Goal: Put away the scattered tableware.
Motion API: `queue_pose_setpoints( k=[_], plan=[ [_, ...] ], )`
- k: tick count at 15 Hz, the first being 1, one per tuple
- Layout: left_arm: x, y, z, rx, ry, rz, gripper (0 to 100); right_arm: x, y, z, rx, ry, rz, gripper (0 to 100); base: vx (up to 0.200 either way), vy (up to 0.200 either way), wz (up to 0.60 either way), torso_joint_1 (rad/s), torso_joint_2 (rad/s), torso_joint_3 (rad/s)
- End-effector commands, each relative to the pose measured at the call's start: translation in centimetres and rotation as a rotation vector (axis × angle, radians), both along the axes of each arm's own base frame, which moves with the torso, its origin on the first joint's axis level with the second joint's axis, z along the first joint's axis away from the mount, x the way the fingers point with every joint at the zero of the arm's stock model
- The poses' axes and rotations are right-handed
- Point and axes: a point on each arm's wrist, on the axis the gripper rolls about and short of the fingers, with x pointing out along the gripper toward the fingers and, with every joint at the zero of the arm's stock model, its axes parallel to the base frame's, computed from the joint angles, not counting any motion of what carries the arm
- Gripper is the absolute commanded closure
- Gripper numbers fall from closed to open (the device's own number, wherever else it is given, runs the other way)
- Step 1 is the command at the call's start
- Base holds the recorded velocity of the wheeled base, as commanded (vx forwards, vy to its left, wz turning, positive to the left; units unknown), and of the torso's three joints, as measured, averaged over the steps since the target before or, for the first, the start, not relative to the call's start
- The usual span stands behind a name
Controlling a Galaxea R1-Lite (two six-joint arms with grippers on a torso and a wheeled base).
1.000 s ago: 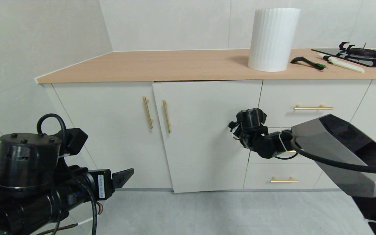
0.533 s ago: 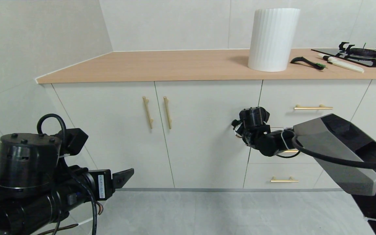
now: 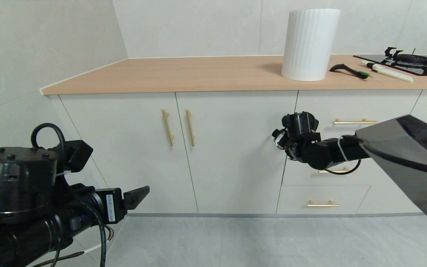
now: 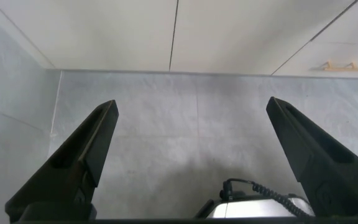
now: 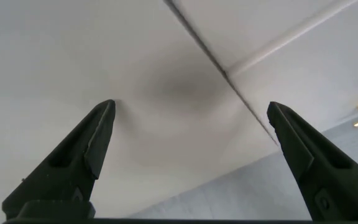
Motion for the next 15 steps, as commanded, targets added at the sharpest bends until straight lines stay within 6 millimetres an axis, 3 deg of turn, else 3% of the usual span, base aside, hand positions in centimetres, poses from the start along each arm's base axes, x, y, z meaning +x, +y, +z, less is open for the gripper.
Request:
queue_pose_setpoints(
  k=[1,3,5,9,10,11,13,15],
  plan=[
    [-1.0,0.6,1.0,0.026,-0.062,0.031,0,-6.5,-2.3,8.5,0.016,-0.085,0.022,0,0.000,0.000,0.00,0.000,0.00,0.000],
    [-2.2,1.4,1.3,0.087,-0.108,0.110,0,-12.0,-4.8,11.7,-0.029,-0.112,0.035,0,0.000,0.000,0.00,0.000,0.00,0.000],
    [-4.7,2.7,1.2,0.064,-0.152,0.138,0,-18.9,-7.8,12.7,-0.083,-0.114,0.025,0,0.000,0.000,0.00,0.000,0.00,0.000],
    [-11.2,6.3,0.2,0.024,-0.288,0.205,0,-30.8,-13.3,11.8,-0.091,-0.186,0.010,0,0.000,0.000,0.00,0.000,0.00,0.000],
    [-12.0,6.7,-0.1,0.028,-0.299,0.222,0,-32.2,-14.0,11.6,-0.089,-0.206,-0.003,0,0.000,0.000,0.00,0.000,0.00,0.000],
    [-14.2,7.7,-1.3,0.049,-0.324,0.265,0,-35.5,-16.0,10.3,-0.154,-0.242,-0.062,0,0.000,0.000,0.00,0.000,0.00,0.000],
    [-16.9,8.7,-2.7,0.111,-0.364,0.322,0,-39.8,-17.9,9.6,-0.213,-0.348,-0.139,0,0.000,0.000,0.00,0.000,0.00,0.000],
    [-18.7,9.1,-4.1,0.145,-0.399,0.359,0,-42.7,-18.8,8.7,-0.250,-0.429,-0.171,0,0.000,0.000,0.00,0.000,0.00,0.000]
  ],
)
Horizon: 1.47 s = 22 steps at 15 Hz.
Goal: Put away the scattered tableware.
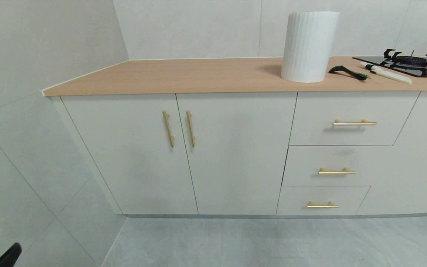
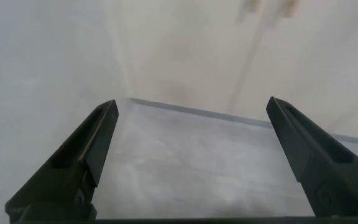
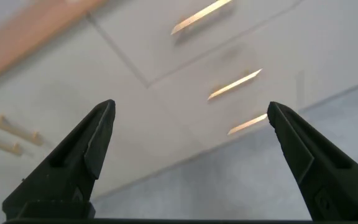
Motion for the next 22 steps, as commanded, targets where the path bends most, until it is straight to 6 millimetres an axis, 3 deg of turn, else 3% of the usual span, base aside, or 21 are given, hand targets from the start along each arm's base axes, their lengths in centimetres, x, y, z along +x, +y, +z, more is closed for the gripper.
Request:
queue_pose_setpoints(
  k=[1,4,6,7,10,11,15,19,22],
  plan=[
    [-4.0,0.9,-3.0,0.022,-0.118,0.109,0,-7.2,-2.5,-3.2,-0.050,-0.176,-0.134,0,0.000,0.000,0.00,0.000,0.00,0.000],
    [-5.1,0.6,-6.5,0.035,-0.152,0.240,0,-9.7,-2.8,-6.0,-0.079,-0.223,-0.168,0,0.000,0.000,0.00,0.000,0.00,0.000],
    [-5.3,0.6,-6.9,0.037,-0.173,0.247,0,-10.6,-2.8,-7.1,-0.081,-0.235,-0.194,0,0.000,0.000,0.00,0.000,0.00,0.000],
    [-5.3,0.6,-7.0,0.020,-0.179,0.258,0,-11.6,-2.8,-9.6,-0.089,-0.236,-0.233,0,0.000,0.000,0.00,0.000,0.00,0.000],
    [-5.2,0.4,-7.0,0.086,-0.160,0.170,0,-11.3,-2.6,-12.8,-0.168,-0.156,-0.260,0,0.000,0.000,0.00,0.000,0.00,0.000],
    [-5.0,0.2,-7.1,0.155,-0.166,0.069,0,-11.2,-2.6,-13.4,-0.207,-0.115,-0.250,0,0.000,0.000,0.00,0.000,0.00,0.000],
    [-4.6,-0.5,-7.7,0.126,-0.174,-0.245,0,-11.1,-2.5,-14.1,-0.386,0.001,-0.201,0,0.000,0.000,0.00,0.000,0.00,0.000],
    [-4.6,-0.4,-7.7,0.074,-0.181,-0.238,0,-11.1,-2.5,-14.0,-0.573,0.044,-0.189,0,0.000,0.000,0.00,0.000,0.00,0.000],
    [-4.6,-0.4,-7.7,0.055,-0.183,-0.235,0,-11.1,-2.5,-14.0,-0.589,0.048,-0.187,0,0.000,0.000,0.00,0.000,0.00,0.000]
  ],
)
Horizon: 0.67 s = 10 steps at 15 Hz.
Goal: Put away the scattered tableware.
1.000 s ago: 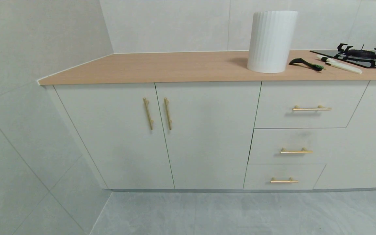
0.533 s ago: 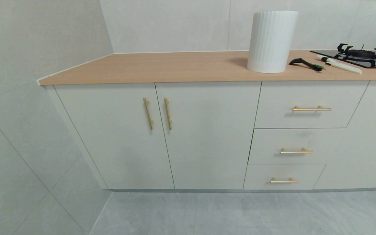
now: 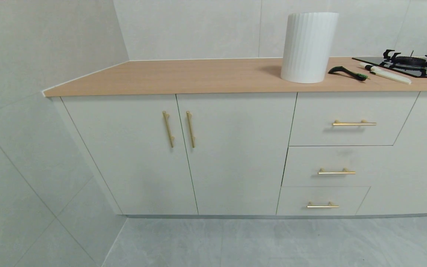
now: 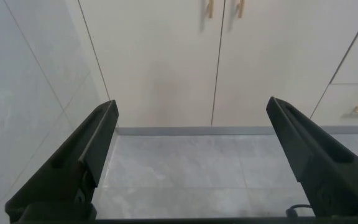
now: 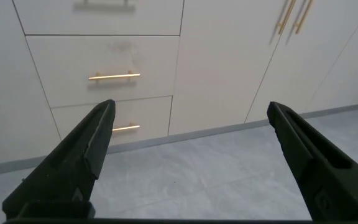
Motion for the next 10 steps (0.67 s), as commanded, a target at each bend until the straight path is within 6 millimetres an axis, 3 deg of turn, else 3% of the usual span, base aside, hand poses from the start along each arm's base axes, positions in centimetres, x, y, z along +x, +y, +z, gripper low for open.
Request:
queue_pose_setpoints(
  k=[1,5,7,10],
  plan=[
    [0.01,0.00,-0.01,0.000,0.002,-0.001,0,0.02,0.00,0.01,0.002,0.001,-0.001,0,0.000,0.000,0.00,0.000,0.00,0.000],
    [0.01,0.00,-0.01,0.008,0.002,0.000,0,0.13,0.36,0.00,0.040,-0.012,0.170,0,0.000,0.000,0.00,0.000,0.00,0.000],
    [0.01,0.00,-0.01,0.006,0.002,0.000,0,0.19,0.79,-0.16,0.089,-0.001,0.367,0,0.000,0.000,0.00,0.000,0.00,0.000],
    [0.01,0.00,-0.01,0.004,0.002,0.000,0,0.21,0.83,-0.16,0.109,-0.001,0.387,0,0.000,0.000,0.00,0.000,0.00,0.000]
  ],
)
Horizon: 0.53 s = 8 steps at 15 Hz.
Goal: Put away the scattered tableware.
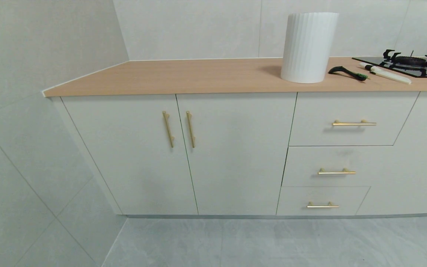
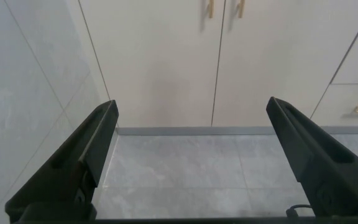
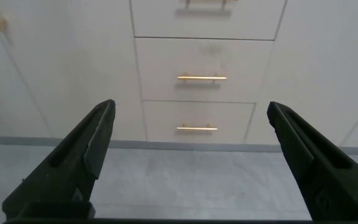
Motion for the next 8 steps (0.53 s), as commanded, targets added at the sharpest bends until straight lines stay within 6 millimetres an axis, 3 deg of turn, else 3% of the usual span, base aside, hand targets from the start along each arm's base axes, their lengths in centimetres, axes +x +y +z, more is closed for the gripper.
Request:
queue_pose_setpoints(
  k=[1,3,6,7,8],
  plan=[
    [0.01,0.00,0.00,-0.002,0.002,-0.001,0,0.12,-0.02,0.03,-0.001,0.015,-0.010,0,0.000,0.000,0.00,0.000,0.00,0.000],
    [0.01,0.00,0.00,-0.003,0.002,-0.002,0,0.07,-0.18,0.03,0.012,0.009,-0.089,0,0.000,0.000,0.00,0.000,0.00,0.000],
    [0.01,0.00,0.00,-0.003,0.002,-0.002,0,0.02,0.03,-0.05,-0.060,0.007,0.007,0,0.000,0.000,0.00,0.000,0.00,0.000],
    [0.01,0.00,0.00,-0.003,0.002,-0.002,0,0.03,-0.07,-0.07,-0.067,0.013,-0.041,0,0.000,0.000,0.00,0.000,0.00,0.000],
    [0.01,0.00,0.00,-0.003,0.002,0.001,0,0.03,-0.21,-0.12,0.028,0.015,-0.100,0,0.000,0.000,0.00,0.000,0.00,0.000]
  ],
)
